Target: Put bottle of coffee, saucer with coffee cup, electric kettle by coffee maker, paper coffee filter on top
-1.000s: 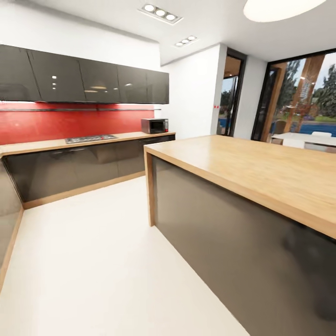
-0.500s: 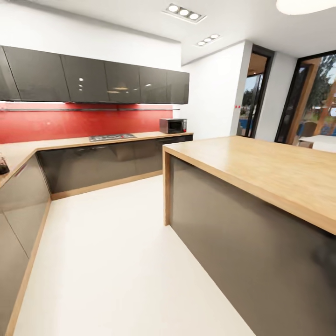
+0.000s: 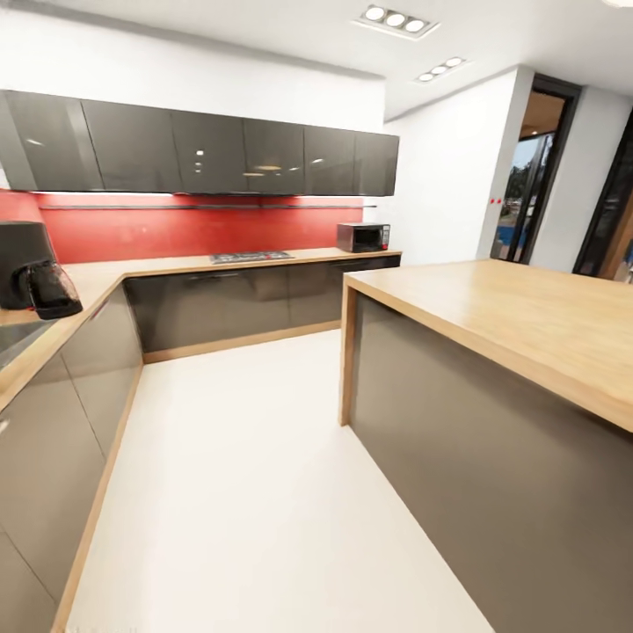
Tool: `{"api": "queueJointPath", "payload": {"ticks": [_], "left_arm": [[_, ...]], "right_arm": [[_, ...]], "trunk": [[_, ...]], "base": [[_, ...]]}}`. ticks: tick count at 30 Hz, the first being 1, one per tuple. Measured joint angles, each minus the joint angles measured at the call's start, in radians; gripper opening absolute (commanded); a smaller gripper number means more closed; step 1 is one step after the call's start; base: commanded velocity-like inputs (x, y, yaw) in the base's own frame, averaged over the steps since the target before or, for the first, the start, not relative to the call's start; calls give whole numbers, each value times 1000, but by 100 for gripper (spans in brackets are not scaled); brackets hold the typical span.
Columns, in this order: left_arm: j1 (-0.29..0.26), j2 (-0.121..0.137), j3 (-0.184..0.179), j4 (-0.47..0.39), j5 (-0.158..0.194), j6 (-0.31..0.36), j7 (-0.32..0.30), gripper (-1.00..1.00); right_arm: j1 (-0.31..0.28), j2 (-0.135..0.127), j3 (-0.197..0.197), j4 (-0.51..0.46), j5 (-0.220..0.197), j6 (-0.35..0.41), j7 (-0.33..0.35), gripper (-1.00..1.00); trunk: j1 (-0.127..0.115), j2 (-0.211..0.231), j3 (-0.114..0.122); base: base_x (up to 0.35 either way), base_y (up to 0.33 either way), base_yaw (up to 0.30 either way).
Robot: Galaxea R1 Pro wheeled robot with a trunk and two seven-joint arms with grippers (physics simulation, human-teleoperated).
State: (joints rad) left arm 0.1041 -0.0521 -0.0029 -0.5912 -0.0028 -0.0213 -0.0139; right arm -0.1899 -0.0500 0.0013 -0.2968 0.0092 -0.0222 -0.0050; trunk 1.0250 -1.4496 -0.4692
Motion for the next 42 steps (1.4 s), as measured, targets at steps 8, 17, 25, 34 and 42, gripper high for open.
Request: {"api": "queueJointPath", "payload": {"ticks": [8, 17, 25, 34, 42], "left_arm": [[0, 1, 3, 1, 0, -4, -2, 100], [0, 2, 8, 2, 0, -7, -2, 100], [0, 2, 8, 2, 0, -7, -1, 100], [0, 2, 8, 2, 0, -7, -1, 100], [0, 2, 8, 2, 0, -7, -1, 100]], "right_arm": [[0, 1, 0, 3, 1, 0, -2, 100], [0, 3, 0, 3, 1, 0, -2, 100], [0, 3, 0, 4, 1, 0, -2, 100], [0, 3, 0, 4, 1, 0, -2, 100], [0, 3, 0, 4, 1, -1, -2, 100]], "trunk": [[0, 0, 0], [0, 0, 0], [0, 0, 0], [0, 0, 0], [0, 0, 0]], "base": [[0, 0, 270], [0, 0, 270], [0, 0, 270], [0, 0, 270], [0, 0, 270]]}}
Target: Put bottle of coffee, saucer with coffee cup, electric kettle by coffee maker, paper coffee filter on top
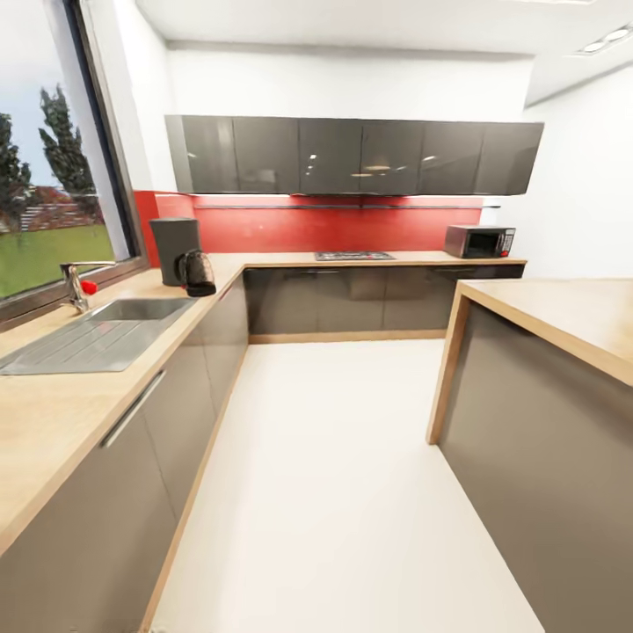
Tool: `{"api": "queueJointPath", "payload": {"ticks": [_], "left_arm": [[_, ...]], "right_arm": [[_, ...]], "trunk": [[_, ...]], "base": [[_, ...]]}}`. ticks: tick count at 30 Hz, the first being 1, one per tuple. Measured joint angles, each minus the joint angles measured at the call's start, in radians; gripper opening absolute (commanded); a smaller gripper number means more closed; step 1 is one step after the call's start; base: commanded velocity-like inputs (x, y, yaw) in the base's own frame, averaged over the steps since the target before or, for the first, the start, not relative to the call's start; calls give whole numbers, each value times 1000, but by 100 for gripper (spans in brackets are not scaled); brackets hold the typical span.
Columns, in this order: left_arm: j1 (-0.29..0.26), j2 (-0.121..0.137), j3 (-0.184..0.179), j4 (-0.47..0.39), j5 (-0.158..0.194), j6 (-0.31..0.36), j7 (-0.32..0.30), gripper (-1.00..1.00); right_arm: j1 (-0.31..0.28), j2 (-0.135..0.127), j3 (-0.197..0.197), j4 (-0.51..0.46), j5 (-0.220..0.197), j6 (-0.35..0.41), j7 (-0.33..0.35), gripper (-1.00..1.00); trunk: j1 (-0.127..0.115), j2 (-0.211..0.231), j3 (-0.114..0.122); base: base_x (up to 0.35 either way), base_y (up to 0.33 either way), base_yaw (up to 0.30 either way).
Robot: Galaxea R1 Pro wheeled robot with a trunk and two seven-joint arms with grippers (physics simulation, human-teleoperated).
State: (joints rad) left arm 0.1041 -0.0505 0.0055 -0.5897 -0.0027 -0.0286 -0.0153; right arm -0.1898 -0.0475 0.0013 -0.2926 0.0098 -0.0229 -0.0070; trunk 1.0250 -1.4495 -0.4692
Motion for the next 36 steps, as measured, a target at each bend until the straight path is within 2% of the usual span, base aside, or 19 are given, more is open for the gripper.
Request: {"api": "queueJointPath", "payload": {"ticks": [36], "left_arm": [[0, 0, 0, 0, 0, 0, 0, 100]], "right_arm": [[0, 0, 0, -1, 0, -1, -1, 100]], "trunk": [[0, 0, 0]], "base": [[0, 0, 270]]}}
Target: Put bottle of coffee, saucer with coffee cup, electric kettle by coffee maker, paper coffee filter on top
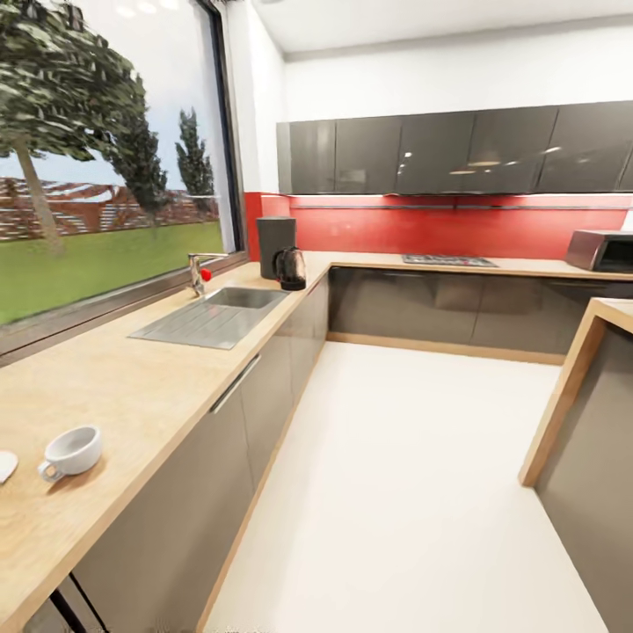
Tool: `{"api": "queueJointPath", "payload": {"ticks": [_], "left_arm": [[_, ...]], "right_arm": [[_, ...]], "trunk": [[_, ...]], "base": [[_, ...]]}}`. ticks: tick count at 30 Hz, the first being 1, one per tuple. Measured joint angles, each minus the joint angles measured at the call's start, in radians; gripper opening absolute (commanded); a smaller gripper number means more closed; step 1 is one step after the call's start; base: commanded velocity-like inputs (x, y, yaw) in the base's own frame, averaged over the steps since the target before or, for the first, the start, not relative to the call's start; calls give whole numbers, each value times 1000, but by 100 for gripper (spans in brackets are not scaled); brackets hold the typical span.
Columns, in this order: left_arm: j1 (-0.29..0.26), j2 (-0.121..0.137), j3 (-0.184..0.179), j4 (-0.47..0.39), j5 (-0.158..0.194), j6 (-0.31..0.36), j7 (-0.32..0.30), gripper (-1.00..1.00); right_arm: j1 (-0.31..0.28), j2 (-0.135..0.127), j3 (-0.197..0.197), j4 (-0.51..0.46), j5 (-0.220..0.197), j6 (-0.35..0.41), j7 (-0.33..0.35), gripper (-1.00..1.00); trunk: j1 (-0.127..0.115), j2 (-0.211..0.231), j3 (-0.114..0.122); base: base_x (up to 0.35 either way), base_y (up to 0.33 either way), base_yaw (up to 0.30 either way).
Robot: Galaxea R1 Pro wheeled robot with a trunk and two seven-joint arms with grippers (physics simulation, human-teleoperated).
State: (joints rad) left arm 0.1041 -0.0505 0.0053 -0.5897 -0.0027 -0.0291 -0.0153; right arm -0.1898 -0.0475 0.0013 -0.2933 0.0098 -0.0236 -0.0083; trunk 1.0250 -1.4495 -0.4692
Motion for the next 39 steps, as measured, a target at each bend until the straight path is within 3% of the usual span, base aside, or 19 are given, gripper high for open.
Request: {"api": "queueJointPath", "payload": {"ticks": [19, 39], "left_arm": [[0, -1, -1, 0, 0, 0, 0, 100], [0, -1, -1, 0, -1, 0, 0, 100]], "right_arm": [[0, -1, 0, 0, 0, 0, 1, 100], [2, -10, 1, 26, 1, 2, 6, 100]], "trunk": [[0, 0, 0], [0, 0, 0]], "base": [[-40, -30, 253], [-210, -151, 13]]}}
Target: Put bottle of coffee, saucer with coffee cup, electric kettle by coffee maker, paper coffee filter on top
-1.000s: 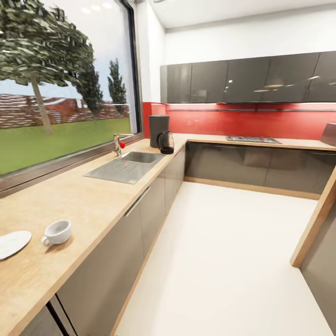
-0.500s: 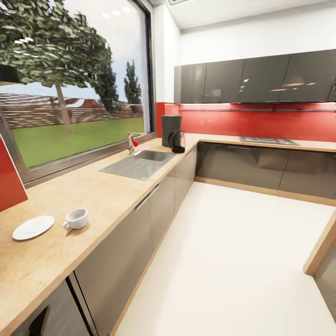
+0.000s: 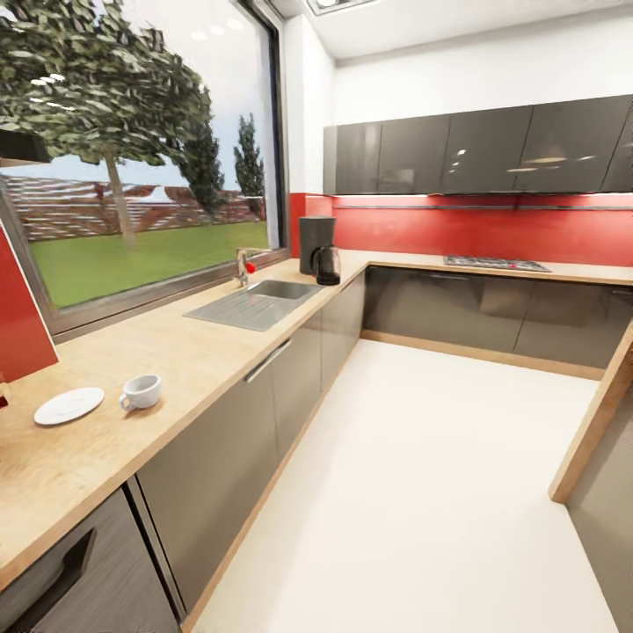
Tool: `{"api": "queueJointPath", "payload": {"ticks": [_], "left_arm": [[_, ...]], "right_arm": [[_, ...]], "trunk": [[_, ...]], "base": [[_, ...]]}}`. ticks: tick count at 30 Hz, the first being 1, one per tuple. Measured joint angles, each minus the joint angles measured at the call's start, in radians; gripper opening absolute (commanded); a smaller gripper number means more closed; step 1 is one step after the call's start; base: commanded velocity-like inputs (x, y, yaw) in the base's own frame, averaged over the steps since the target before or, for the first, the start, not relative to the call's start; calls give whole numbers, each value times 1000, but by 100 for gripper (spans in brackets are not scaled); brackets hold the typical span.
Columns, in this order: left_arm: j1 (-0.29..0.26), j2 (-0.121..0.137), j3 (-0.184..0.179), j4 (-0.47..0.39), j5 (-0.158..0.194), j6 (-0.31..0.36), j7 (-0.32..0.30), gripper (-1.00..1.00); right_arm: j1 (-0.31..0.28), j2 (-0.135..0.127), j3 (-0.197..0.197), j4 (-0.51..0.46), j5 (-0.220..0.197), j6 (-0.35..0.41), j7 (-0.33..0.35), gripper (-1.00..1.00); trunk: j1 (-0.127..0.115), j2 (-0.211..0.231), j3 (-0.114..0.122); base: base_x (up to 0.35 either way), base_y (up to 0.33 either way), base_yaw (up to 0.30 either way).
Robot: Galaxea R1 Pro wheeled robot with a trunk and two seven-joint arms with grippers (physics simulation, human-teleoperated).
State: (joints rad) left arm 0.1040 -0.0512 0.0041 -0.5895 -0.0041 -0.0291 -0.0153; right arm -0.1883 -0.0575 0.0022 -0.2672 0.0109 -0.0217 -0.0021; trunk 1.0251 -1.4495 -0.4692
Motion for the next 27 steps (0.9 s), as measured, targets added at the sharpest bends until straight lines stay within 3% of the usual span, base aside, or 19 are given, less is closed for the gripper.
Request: {"api": "queueJointPath", "payload": {"ticks": [10, 27], "left_arm": [[0, 1, 0, 0, 0, 0, 0, 100], [0, 1, 1, 0, 0, 0, 0, 100]], "right_arm": [[0, 1, 2, 25, 0, -1, -1, 100], [0, 2, 3, 25, 0, -1, -4, 100]], "trunk": [[0, 0, 0], [0, 0, 0]], "base": [[-158, -41, 33], [-24, -7, 255]]}}
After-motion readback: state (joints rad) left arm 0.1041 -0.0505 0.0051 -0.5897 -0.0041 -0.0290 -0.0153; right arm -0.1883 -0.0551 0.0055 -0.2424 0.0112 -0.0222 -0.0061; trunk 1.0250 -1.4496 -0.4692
